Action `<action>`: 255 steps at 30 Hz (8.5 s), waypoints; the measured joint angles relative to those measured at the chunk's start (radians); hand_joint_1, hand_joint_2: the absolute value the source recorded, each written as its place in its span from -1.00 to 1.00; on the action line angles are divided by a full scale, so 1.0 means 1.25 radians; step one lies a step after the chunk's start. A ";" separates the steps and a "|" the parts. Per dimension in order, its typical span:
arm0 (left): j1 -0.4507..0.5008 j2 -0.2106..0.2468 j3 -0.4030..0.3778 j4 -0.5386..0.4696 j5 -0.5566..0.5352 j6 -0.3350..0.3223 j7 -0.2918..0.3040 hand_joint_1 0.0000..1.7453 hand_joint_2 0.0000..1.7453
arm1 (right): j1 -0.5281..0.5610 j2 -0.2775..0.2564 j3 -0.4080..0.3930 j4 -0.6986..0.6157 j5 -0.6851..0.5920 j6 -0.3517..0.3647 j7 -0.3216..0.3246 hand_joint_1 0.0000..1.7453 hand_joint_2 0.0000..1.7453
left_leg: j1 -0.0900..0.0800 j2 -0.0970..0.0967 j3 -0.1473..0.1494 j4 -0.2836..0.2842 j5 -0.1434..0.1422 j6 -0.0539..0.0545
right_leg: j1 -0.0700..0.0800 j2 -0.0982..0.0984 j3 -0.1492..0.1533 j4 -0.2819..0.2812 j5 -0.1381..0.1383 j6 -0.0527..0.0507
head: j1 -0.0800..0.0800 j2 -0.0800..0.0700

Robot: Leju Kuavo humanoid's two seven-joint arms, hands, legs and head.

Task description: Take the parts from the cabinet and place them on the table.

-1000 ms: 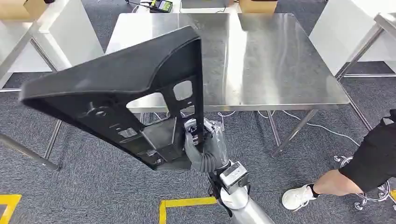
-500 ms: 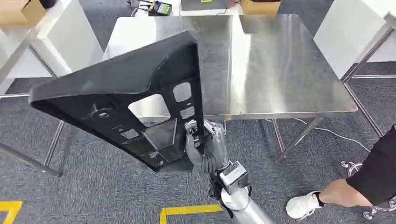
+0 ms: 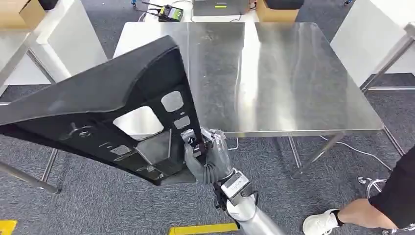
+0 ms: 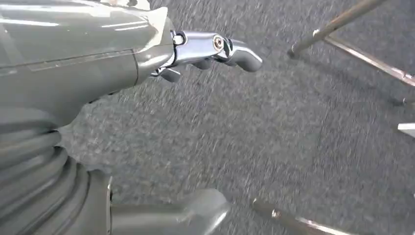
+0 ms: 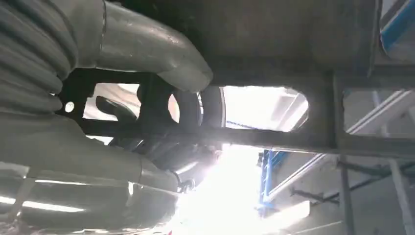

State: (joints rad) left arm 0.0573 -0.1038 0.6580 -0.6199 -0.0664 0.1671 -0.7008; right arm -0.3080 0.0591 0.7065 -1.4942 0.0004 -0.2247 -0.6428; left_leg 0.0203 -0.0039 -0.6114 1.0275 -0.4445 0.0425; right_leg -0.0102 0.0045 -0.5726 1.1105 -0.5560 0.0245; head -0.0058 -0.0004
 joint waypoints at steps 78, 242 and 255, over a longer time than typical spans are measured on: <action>-0.021 -0.003 0.093 0.046 -0.008 -0.049 0.000 -1.00 1.00 | -0.428 -0.026 -0.164 0.848 1.224 -0.098 0.837 1.00 1.00 | -0.006 0.001 0.056 -0.018 -0.038 -0.026 | -0.008 0.002 -0.023 -0.079 0.097 -0.001 | -0.008 0.000; 0.042 -0.069 0.003 -0.135 -0.023 -0.017 0.000 -1.00 -1.00 | 0.388 -0.015 -0.459 -0.221 -0.370 0.349 -0.034 -1.00 -1.00 | 0.005 -0.003 0.118 -0.025 -0.070 -0.032 | -0.003 -0.008 -0.006 -0.100 0.118 0.011 | 0.005 0.000; 0.042 -0.060 -0.029 -0.132 -0.015 -0.029 0.000 -1.00 -1.00 | 0.412 -0.016 -0.487 -0.224 -0.359 0.338 -0.028 -1.00 -1.00 | -0.028 0.014 -0.008 -0.028 0.039 0.019 | 0.012 -0.006 0.110 -0.070 0.018 0.002 | 0.013 0.000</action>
State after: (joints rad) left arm 0.1101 -0.1782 0.6222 -0.7843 -0.0851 0.1305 -0.7008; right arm 0.2076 0.0397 0.0977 -1.7743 -0.4490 0.1984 -0.6779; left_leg -0.0152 0.0137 -0.6212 0.9922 -0.3956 0.0665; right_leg 0.0051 -0.0029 -0.4352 1.0236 -0.5334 0.0271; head 0.0103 0.0000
